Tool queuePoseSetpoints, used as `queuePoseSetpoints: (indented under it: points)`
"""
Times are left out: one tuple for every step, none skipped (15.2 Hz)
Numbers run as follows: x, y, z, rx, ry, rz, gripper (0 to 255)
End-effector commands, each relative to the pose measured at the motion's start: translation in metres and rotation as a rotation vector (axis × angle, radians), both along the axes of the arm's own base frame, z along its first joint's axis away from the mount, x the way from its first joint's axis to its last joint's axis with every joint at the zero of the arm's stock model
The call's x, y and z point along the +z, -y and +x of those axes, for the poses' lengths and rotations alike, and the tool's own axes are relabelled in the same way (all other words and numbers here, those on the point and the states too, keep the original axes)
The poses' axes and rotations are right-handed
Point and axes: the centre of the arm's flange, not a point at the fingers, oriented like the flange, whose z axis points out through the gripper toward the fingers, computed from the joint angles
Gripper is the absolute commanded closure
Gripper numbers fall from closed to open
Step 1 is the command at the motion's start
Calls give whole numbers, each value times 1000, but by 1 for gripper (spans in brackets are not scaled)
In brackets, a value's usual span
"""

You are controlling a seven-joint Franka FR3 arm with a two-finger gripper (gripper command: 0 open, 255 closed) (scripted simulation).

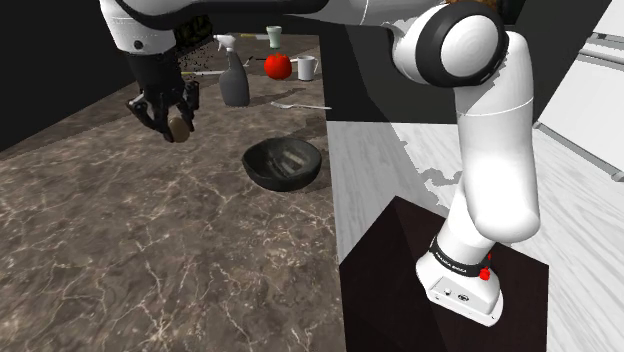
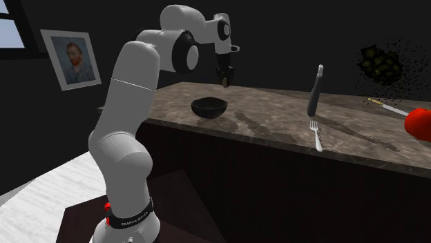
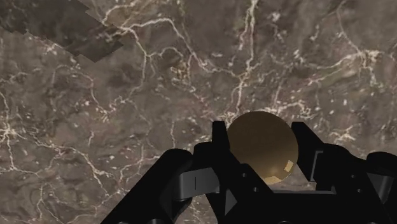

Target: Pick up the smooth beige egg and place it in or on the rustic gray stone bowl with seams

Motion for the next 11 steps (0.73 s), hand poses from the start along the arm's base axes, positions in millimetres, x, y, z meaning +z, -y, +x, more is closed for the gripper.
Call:
queuePoseSetpoints:
  points:
    - [11,0,-1,0,0,0,255]
    - [16,0,-1,0,0,0,255]
    - [22,0,-1,0,0,0,255]
    - [27,0,-1,0,0,0,255]
    - [32,0,-1,0,0,0,255]
    - [37,0,-1,0,0,0,255]
    - [43,0,-1,0,0,0,255]
    - [48,0,-1,0,0,0,255]
    - [50,0,-1,0,0,0,255]
    - [50,8,-11,0,0,0,255]
    - [50,16,-21,0,0,0,255]
